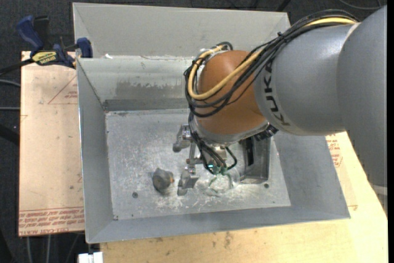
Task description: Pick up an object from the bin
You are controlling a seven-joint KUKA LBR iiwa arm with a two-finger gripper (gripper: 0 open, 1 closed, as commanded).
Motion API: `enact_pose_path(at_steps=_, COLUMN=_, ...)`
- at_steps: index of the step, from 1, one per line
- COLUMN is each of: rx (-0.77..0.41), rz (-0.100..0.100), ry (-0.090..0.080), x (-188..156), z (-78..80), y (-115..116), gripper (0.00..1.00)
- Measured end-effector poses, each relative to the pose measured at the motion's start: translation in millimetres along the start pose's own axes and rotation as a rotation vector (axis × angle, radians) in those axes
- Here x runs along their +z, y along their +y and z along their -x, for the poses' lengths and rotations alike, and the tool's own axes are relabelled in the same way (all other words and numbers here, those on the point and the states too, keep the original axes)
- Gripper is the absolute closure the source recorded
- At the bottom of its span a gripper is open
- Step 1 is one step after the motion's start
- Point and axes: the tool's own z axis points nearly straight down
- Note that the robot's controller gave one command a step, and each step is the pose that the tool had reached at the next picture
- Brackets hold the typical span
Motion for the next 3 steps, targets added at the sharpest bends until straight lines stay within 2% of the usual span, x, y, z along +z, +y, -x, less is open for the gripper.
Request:
enact_pose_path(at_steps=1, rx=0.002, rz=0.001, ry=-0.007, x=-3.4, z=2.0, y=-0.5, gripper=0.0)
enact_pose_path(at_steps=2, rx=-0.043, rz=0.001, ry=-0.012, x=69.6, z=-12.5, y=29.0, gripper=1.0)
enact_pose_path(at_steps=3, rx=-0.043, rz=0.001, ry=-0.012, x=69.6, z=-12.5, y=29.0, gripper=1.0)
